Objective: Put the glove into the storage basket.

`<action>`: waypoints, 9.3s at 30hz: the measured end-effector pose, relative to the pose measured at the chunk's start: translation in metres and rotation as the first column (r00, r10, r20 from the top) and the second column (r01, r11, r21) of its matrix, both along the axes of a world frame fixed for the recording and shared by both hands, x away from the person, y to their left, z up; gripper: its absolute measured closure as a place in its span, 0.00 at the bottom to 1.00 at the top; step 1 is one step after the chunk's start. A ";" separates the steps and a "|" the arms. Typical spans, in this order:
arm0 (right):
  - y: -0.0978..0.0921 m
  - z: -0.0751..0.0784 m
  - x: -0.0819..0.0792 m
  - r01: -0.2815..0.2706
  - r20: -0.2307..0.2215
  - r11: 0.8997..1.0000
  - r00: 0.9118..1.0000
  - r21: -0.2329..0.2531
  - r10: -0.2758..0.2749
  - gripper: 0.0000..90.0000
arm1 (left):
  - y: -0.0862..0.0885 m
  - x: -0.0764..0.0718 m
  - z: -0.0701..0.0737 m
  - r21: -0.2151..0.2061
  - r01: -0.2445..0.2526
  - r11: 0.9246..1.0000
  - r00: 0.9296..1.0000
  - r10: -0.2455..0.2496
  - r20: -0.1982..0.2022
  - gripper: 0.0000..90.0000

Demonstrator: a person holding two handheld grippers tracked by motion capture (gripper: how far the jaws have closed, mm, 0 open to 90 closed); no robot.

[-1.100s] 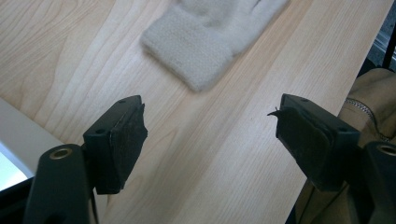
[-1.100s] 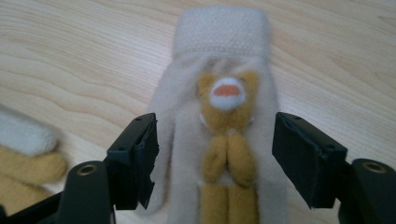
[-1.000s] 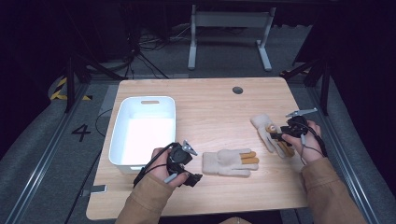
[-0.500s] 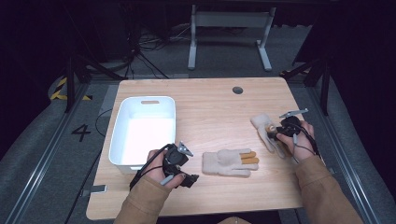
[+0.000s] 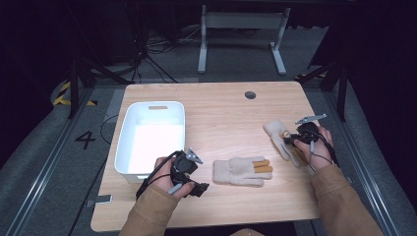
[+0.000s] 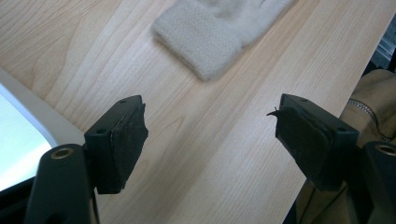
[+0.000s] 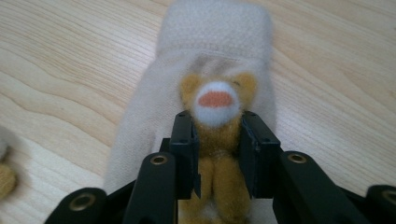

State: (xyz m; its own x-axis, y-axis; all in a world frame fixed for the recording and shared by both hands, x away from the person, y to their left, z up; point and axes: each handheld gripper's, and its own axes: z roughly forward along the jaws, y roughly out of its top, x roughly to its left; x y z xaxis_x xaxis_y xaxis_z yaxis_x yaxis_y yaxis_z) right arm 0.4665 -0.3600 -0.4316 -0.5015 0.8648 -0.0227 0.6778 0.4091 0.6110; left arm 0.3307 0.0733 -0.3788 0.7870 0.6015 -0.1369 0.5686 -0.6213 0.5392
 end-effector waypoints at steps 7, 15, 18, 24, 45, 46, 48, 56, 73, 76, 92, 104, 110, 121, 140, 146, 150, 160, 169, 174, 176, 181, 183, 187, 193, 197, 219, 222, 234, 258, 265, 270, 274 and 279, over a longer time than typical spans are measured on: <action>-0.002 0.009 -0.006 -0.022 0.012 1.000 1.000 0.009 0.022 0.78 | -0.002 0.002 0.001 -0.001 0.013 1.000 1.000 -0.013 -0.001 0.28; -0.007 0.026 -0.018 -0.051 0.026 0.998 0.998 0.024 0.050 0.78 | -0.002 0.006 0.006 -0.013 0.019 1.000 1.000 -0.019 0.011 0.28; -0.009 0.030 -0.022 -0.059 0.032 0.998 0.998 0.022 0.058 0.79 | -0.001 0.008 0.010 -0.019 0.022 1.000 1.000 -0.022 0.010 0.28; -0.013 0.043 -0.036 -0.090 0.041 0.996 0.995 0.028 0.089 0.79 | -0.006 0.009 0.011 -0.016 0.046 0.999 0.999 -0.046 0.005 0.28; -0.014 0.075 -0.065 -0.336 0.100 0.942 0.938 0.019 0.332 0.79 | -0.015 0.015 0.011 -0.012 0.085 0.996 0.996 -0.085 -0.002 0.28; -0.010 0.076 -0.068 -0.359 0.098 0.933 0.929 0.011 0.356 0.79 | -0.015 0.016 0.012 -0.016 0.083 0.996 0.997 -0.083 0.001 0.28; -0.008 0.077 -0.070 -0.377 0.098 0.926 0.922 0.012 0.374 0.79 | -0.016 0.016 0.011 -0.016 0.085 0.996 0.996 -0.085 0.000 0.28; -0.003 0.085 -0.078 -0.446 0.112 0.894 0.892 0.044 0.439 0.79 | -0.020 0.016 0.010 -0.007 0.099 0.995 0.995 -0.099 -0.005 0.28; 0.016 0.089 -0.084 -0.620 0.110 0.779 0.784 0.095 0.611 0.79 | -0.020 0.012 0.009 -0.007 0.113 0.994 0.993 -0.113 -0.013 0.28; 0.020 0.089 -0.083 -0.639 0.107 0.763 0.769 0.099 0.630 0.79 | -0.019 0.010 0.009 -0.003 0.112 0.994 0.994 -0.112 -0.014 0.28; 0.055 0.086 -0.070 -0.755 0.089 0.649 0.655 0.091 0.750 0.79 | -0.009 -0.001 0.003 0.008 0.076 0.997 0.997 -0.076 -0.022 0.28; 0.082 0.085 -0.057 -0.807 0.093 0.583 0.590 0.094 0.802 0.79 | 0.005 -0.009 0.000 0.014 0.029 0.999 0.999 -0.029 -0.027 0.28; 0.099 0.078 -0.055 -0.827 0.074 0.555 0.561 0.087 0.824 0.79 | 0.007 -0.012 -0.003 0.019 0.023 1.000 0.999 -0.023 -0.033 0.28; 0.124 0.070 -0.059 -0.852 0.092 0.516 0.523 0.093 0.847 0.79 | 0.003 -0.011 -0.007 0.028 0.032 0.999 0.998 -0.031 -0.047 0.28; 0.140 0.032 -0.045 -0.839 -0.023 0.538 0.538 0.079 0.842 0.78 | 0.003 -0.008 -0.010 0.026 0.038 0.999 0.998 -0.036 -0.053 0.28; 0.137 0.024 -0.041 -0.830 -0.060 0.555 0.552 0.061 0.832 0.75 | -0.001 -0.008 -0.011 0.027 0.063 0.998 0.997 -0.061 -0.045 0.25; 0.135 0.022 -0.042 -0.822 -0.066 0.568 0.565 0.051 0.823 0.56 | -0.002 -0.006 -0.010 0.027 0.061 0.998 0.997 -0.060 -0.039 0.24; 0.119 0.038 -0.052 -0.758 0.025 0.649 0.652 0.070 0.758 0.41 | -0.010 0.000 -0.008 0.021 0.079 0.997 0.996 -0.078 -0.039 0.25; 0.089 0.055 -0.059 -0.657 0.132 0.746 0.753 0.107 0.644 0.41 | -0.019 0.007 -0.005 0.010 0.108 0.994 0.994 -0.107 -0.028 0.25; 0.071 0.062 -0.064 -0.583 0.178 0.800 0.810 0.143 0.559 0.41 | -0.025 0.011 -0.003 0.006 0.122 0.993 0.993 -0.122 -0.013 0.25; 0.063 0.065 -0.066 -0.553 0.194 0.820 0.829 0.150 0.524 0.40 | -0.028 0.012 -0.003 -0.001 0.126 0.992 0.992 -0.126 -0.007 0.25; 0.044 0.071 -0.072 -0.477 0.222 0.863 0.871 0.168 0.438 0.39 | -0.032 0.016 0.000 -0.005 0.139 0.990 0.990 -0.139 0.011 0.26; 0.037 0.073 -0.074 -0.454 0.226 0.874 0.882 0.171 0.414 0.39 | -0.034 0.017 0.001 -0.010 0.143 0.990 0.990 -0.143 0.019 0.26; 0.024 0.076 -0.078 -0.405 0.216 0.896 0.905 0.182 0.366 0.41 | -0.037 0.018 0.001 -0.011 0.153 0.988 0.988 -0.152 0.022 0.26; 0.006 0.080 -0.079 -0.327 0.223 0.928 0.932 0.181 0.285 0.41 | -0.038 0.019 0.001 -0.012 0.153 0.988 0.987 -0.153 0.042 0.26; -0.003 0.080 -0.078 -0.274 0.221 0.946 0.947 0.172 0.235 0.41 | -0.038 0.020 0.001 -0.015 0.143 0.990 0.989 -0.142 0.043 0.26; -0.047 0.045 -0.059 0.073 0.150 0.987 0.984 0.144 -0.095 0.30 | -0.039 0.023 -0.001 -0.034 0.131 0.991 0.990 -0.129 0.062 0.29; -0.050 0.036 -0.055 0.105 0.141 0.987 0.983 0.121 -0.122 0.28 | -0.039 0.023 -0.002 -0.029 0.140 0.990 0.989 -0.138 0.062 0.28; -0.053 0.011 -0.049 0.105 0.063 0.994 0.992 0.017 -0.105 0.31 | -0.046 0.032 -0.006 -0.084 0.187 0.979 0.978 -0.178 0.108 0.26; -0.073 0.017 -0.076 0.099 0.084 0.993 0.991 0.068 -0.105 0.32 | -0.087 0.063 -0.041 -0.049 0.374 0.926 0.918 -0.362 0.162 0.19; -0.075 0.016 -0.079 0.100 0.083 0.993 0.991 0.069 -0.106 0.31 | -0.098 0.069 -0.055 0.001 0.353 0.936 0.924 -0.349 0.160 0.19; -0.075 0.017 -0.079 0.104 0.089 0.992 0.990 0.068 -0.110 0.31 | -0.102 0.067 -0.062 0.012 0.360 0.933 0.925 -0.358 0.128 0.18; -0.074 0.017 -0.079 0.080 0.080 0.994 0.993 0.074 -0.086 0.31 | -0.104 0.063 -0.064 0.030 0.370 0.928 0.919 -0.371 0.133 0.17; -0.073 0.017 -0.079 0.073 0.078 0.994 0.994 0.076 -0.079 0.31 | -0.108 0.059 -0.069 0.067 0.395 0.916 0.907 -0.400 0.130 0.13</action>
State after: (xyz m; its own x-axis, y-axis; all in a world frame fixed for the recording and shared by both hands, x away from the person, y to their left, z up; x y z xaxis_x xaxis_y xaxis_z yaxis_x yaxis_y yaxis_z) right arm 0.3872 -0.4326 -0.4143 -0.4334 0.9012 0.0047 0.6526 0.3103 0.6912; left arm 0.3898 -0.0348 -0.4476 0.9713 0.2377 0.0073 0.1919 -0.8017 0.5660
